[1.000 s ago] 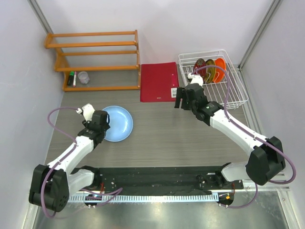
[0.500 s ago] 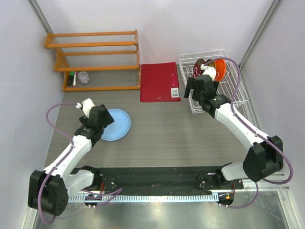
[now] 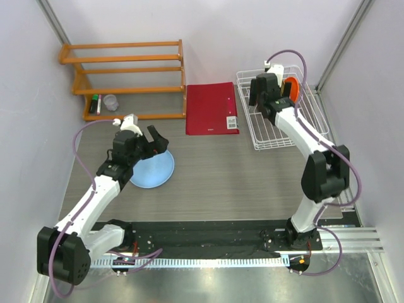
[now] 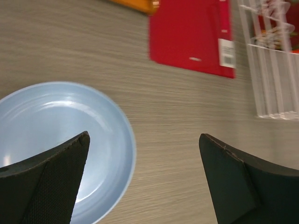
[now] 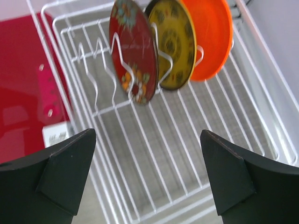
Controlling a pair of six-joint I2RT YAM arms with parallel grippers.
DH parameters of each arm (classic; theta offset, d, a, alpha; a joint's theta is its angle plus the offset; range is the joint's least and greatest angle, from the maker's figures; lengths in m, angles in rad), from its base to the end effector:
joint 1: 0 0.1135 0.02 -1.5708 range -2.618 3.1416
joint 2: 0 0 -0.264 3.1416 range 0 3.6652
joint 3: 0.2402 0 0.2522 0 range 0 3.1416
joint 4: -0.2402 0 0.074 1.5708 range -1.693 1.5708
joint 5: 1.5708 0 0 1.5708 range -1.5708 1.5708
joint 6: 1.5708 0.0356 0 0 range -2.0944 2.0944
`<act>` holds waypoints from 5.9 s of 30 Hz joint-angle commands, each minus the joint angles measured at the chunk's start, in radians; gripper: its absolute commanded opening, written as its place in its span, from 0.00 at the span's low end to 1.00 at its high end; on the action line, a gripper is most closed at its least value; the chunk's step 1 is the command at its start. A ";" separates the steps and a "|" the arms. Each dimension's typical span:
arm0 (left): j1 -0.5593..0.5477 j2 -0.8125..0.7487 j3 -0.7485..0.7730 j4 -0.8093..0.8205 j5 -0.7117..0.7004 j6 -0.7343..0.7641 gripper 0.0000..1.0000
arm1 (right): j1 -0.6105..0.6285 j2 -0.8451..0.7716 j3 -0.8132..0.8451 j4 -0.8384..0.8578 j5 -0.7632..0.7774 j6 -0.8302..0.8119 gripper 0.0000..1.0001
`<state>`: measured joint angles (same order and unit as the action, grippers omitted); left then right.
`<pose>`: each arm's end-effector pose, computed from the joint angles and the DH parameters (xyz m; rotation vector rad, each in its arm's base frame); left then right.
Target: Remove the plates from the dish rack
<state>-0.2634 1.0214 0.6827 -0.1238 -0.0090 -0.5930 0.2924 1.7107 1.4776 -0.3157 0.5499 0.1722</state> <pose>0.2233 -0.0599 0.2649 -0.3460 2.0453 -0.5245 0.3865 0.0969 0.3223 0.1975 2.0347 -0.2937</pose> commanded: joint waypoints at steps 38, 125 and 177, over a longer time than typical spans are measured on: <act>-0.002 0.212 0.025 0.268 0.261 0.022 0.99 | -0.157 0.572 0.665 -0.056 -0.099 -0.218 0.01; -0.100 0.157 -0.106 0.398 0.144 -0.128 0.00 | 0.246 -0.220 -0.485 0.522 -0.934 0.598 0.44; -0.097 -0.043 -0.138 -0.054 -0.499 -0.133 0.69 | -0.038 -0.160 -0.088 -0.002 -0.207 0.135 0.70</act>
<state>-0.3641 0.9810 0.4763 -0.2222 -0.5701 -0.7486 0.2764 1.4803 1.2671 -0.2787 0.0692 0.4118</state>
